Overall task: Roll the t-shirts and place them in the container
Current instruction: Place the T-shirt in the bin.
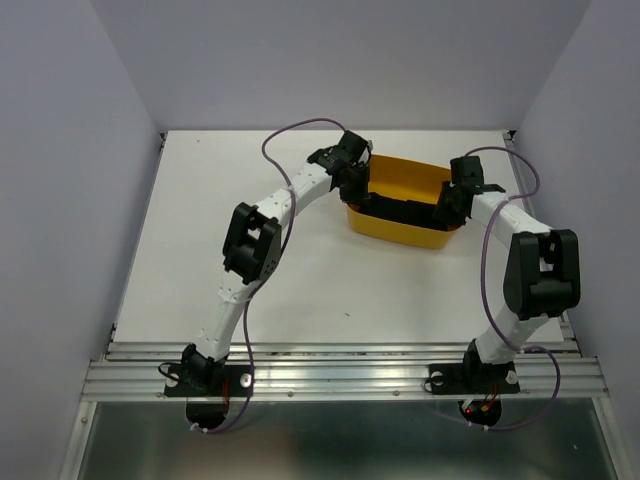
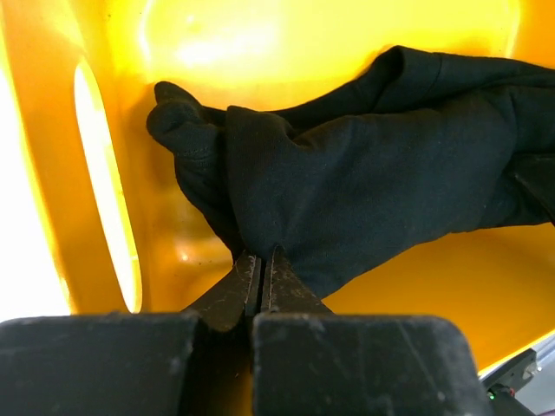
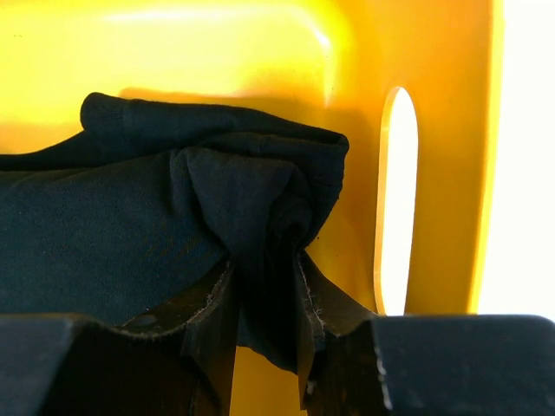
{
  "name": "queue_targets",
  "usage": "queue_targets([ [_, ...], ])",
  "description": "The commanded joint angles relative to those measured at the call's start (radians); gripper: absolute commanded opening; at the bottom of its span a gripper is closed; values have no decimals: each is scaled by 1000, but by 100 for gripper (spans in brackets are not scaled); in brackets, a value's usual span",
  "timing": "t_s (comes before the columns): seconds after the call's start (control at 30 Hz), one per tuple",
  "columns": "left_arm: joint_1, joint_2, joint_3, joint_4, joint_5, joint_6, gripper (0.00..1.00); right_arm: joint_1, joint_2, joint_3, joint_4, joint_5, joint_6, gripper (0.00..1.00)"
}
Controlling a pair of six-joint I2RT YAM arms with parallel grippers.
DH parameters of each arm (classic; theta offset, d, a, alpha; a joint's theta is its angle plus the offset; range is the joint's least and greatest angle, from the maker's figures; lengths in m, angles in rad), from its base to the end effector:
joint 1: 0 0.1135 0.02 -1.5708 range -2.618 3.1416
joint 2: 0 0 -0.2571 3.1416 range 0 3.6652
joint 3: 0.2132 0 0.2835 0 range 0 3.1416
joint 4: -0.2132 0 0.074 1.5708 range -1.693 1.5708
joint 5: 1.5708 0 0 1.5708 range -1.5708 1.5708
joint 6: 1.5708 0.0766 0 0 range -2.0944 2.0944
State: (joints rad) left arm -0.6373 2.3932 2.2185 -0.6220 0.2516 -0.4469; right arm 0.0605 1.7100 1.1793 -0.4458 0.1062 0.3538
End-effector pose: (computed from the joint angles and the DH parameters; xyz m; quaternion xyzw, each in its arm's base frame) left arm 0.4671 -0.3695 0.1934 0.1345 0.9100 -0.2927 0.2608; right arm 0.4088 0.0166 0.1552 0.1549 0.9423 0.0105 0.2966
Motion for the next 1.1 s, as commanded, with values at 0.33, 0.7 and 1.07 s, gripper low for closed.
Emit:
queue_targets([
  [0.33, -10, 27, 79, -70, -26, 37, 0, -8, 24, -3, -13, 72, -9, 17],
  [0.7, -7, -20, 92, -76, -31, 40, 47, -8, -29, 26, -22, 46, -9, 53],
  [1.07, 10, -72, 125, -90, -17, 40, 53, -8, -113, 65, -39, 24, -4, 71],
])
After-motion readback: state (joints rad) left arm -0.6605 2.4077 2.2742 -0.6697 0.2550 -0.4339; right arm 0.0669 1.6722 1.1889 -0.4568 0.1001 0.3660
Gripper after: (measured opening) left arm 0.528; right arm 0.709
